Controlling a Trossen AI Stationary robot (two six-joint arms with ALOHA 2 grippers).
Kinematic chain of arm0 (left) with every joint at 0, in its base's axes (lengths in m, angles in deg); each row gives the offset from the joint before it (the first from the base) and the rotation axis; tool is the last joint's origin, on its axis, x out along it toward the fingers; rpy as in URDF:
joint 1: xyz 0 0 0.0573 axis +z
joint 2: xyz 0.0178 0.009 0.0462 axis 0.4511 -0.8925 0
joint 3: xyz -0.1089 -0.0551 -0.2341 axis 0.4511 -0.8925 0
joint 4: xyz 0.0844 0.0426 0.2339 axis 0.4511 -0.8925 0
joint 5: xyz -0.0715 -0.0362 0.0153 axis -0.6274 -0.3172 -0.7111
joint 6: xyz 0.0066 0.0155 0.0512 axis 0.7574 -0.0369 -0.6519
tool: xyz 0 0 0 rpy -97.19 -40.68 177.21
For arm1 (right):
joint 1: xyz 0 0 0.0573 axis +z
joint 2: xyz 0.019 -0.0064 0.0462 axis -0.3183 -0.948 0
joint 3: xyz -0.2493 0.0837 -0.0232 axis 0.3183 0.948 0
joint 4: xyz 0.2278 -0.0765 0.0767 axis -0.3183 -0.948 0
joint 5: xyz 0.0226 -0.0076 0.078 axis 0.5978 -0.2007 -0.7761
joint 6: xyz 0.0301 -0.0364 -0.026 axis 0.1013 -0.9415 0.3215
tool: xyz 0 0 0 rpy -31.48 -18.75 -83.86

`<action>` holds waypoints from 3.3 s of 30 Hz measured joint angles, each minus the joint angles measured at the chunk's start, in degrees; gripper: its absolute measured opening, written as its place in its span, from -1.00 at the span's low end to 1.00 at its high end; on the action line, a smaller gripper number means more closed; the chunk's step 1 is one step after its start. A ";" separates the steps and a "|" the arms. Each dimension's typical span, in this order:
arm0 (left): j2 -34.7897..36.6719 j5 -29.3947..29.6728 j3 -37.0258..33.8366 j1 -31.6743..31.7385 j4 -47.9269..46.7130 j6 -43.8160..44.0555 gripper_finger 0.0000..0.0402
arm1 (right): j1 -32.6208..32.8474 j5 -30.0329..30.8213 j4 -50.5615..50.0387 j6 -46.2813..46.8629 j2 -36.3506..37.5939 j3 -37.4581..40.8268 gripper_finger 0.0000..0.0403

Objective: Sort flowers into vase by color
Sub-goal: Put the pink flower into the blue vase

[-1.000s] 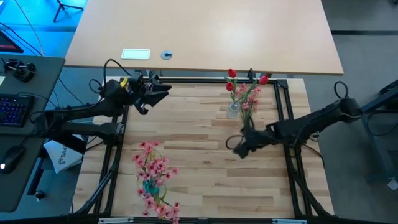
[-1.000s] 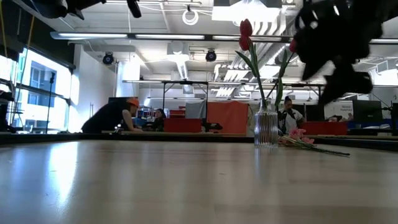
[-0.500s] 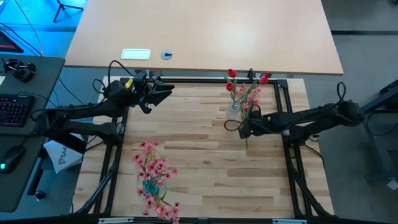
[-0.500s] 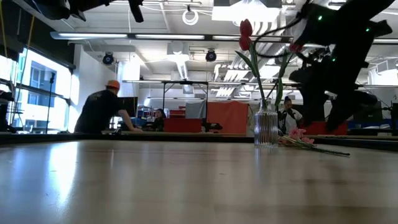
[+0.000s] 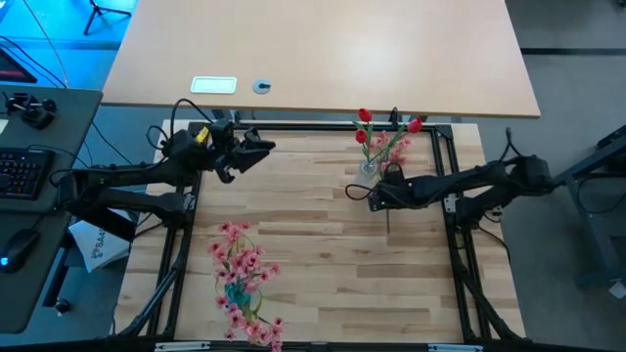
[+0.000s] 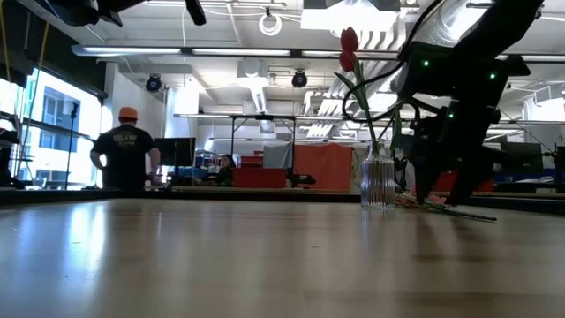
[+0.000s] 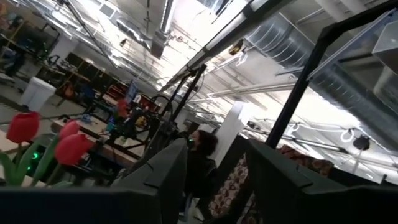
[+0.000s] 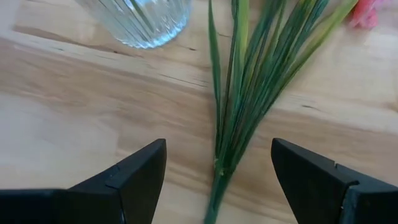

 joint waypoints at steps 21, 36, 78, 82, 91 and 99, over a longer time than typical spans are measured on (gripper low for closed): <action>0.02 -1.46 0.00 0.02 -0.01 8.45 -0.25 | 0.02 1.26 -3.88 1.73 -4.18 -0.22 -0.78; 0.04 -1.82 0.00 0.02 -0.04 8.12 -0.25 | 11.34 -4.43 -26.30 9.73 8.34 0.11 -0.98; 0.04 0.85 -0.02 0.04 9.32 5.39 -0.25 | 34.32 7.49 67.71 -17.70 1.86 -0.30 -1.00; 0.09 0.68 -0.02 0.04 10.22 5.40 -0.25 | 28.38 2.93 74.00 -29.90 1.86 -4.07 -1.00; 0.73 -2.69 -0.02 -0.07 10.07 5.56 -0.25 | 23.03 -10.70 65.21 -41.49 -1.20 -17.17 -1.00; 1.18 -0.01 -0.02 -6.77 6.52 -2.34 -0.25 | 20.08 -14.12 65.13 -46.73 -8.08 -26.35 -1.00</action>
